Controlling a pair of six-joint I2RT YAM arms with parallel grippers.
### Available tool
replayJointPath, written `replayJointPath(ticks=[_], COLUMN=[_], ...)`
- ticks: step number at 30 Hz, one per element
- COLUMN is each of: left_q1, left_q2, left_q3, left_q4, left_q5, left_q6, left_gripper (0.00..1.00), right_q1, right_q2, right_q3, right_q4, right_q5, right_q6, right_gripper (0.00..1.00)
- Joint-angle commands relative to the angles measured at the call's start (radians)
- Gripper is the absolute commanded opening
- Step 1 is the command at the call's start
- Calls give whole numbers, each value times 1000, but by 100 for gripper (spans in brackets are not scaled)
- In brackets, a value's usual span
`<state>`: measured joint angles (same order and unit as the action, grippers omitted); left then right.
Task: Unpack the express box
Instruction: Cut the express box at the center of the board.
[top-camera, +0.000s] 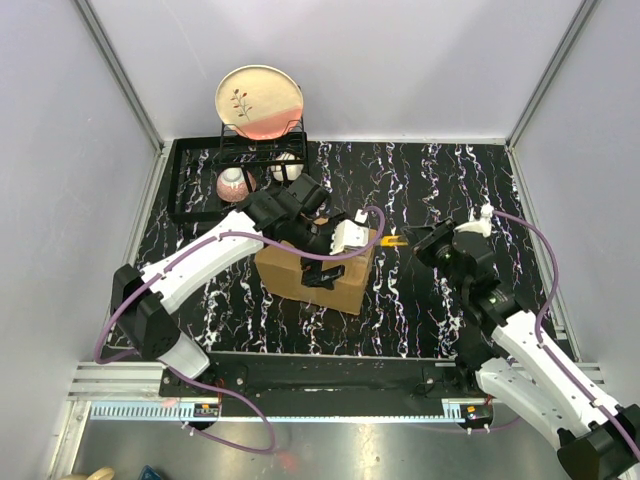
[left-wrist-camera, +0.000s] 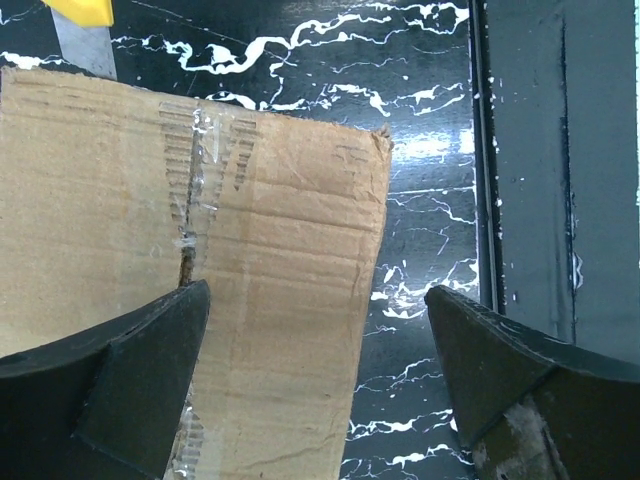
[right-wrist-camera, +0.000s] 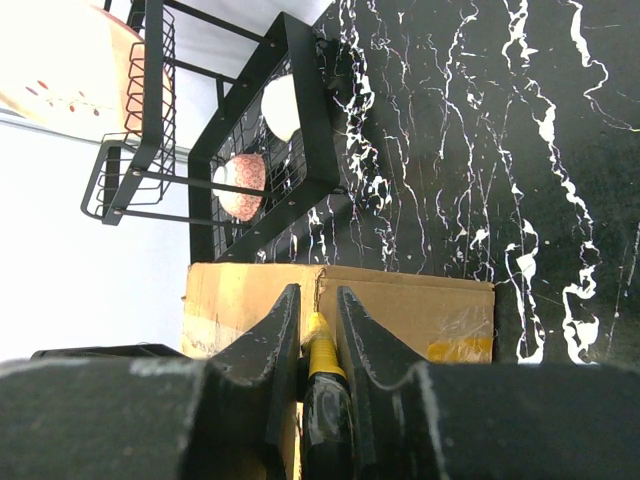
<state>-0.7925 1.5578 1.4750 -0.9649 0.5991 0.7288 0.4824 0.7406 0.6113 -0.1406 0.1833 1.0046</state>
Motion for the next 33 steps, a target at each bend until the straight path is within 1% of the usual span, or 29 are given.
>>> replayJointPath(ticks=[1, 12, 21, 24, 27, 29, 33], left_q1=[-7, -20, -47, -54, -73, -92, -116], left_q2=[-28, -21, -22, -18, -4, 14, 44], left_q3=[-19, -50, -56, -51, -47, -30, -15], left_q4=[71, 123, 150, 170, 199, 201, 199], left_q5=[-35, -81, -148, -182, -257, -330, -369], left_q6=[-20, -68, -111, -140, -187, -227, -269], left_gripper=[99, 99, 99, 99, 99, 99, 99], right_q1=[5, 5, 5, 5, 5, 5, 5], right_q2=[17, -12, -18, -21, -23, -23, -21], right_q3=[-8, -67, -84, -88, -97, -110, -119], right_q4=[67, 78, 101, 101, 110, 119, 131], right_q5=[-33, -42, -56, -62, -76, -88, -105], right_q6=[19, 51, 72, 74, 83, 95, 101], right_gripper=[0, 0, 0, 0, 0, 0, 0])
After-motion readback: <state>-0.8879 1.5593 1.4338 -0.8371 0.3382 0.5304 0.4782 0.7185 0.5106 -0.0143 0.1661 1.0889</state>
